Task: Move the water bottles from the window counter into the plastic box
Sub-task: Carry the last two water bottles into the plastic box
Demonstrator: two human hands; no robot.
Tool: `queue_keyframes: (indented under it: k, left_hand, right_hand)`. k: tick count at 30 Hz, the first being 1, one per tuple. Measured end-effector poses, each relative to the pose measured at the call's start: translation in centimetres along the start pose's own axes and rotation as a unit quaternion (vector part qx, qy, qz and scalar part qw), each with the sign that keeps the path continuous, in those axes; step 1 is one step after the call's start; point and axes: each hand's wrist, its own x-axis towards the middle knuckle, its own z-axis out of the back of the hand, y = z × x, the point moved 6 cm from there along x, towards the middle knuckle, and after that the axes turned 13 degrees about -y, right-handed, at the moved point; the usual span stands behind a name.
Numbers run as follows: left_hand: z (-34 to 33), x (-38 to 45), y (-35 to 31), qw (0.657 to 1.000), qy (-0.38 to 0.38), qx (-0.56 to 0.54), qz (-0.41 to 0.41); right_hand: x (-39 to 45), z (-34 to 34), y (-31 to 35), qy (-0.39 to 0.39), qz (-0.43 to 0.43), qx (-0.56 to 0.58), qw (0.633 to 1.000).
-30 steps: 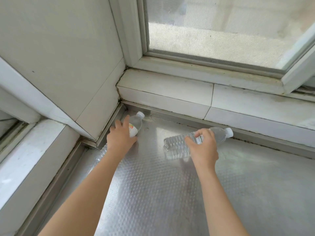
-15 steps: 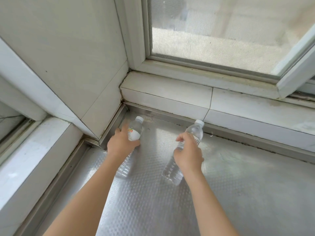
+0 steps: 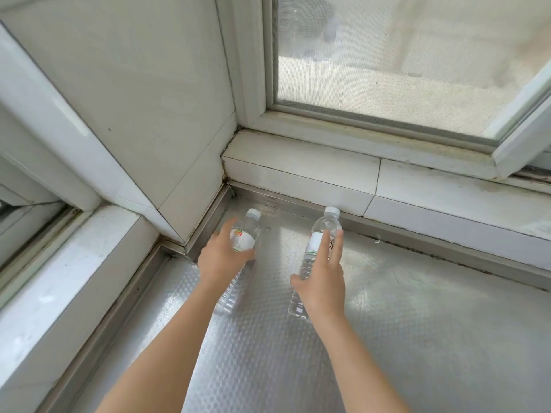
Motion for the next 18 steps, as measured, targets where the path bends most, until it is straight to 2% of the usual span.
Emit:
queue_keyframes:
  k: [5, 9, 13, 18]
  left_hand:
    - [1.0, -1.0, -0.7, 1.000, -0.018, -0.013, -0.019]
    - [2.2, -2.1, -1.1, 0.998, -0.036, -0.050, -0.028]
    - [4.0, -3.3, -0.9, 0.992, -0.055, -0.116, -0.021]
    - [6.5, -6.2, 0.0, 0.968, -0.081, -0.237, 0.028]
  right_hand:
    - [-0.6, -0.1, -0.8, 0.026, -0.052, 0.002, 0.998]
    - [-0.7, 0.3, -0.8, 0.001, -0.068, 0.035, 0.997]
    - [-1.7, 0.9, -0.9, -0.001, -0.045, 0.007, 0.999]
    - [-3.6, 2.3, -0.1, -0.010, -0.007, -0.006, 1.000]
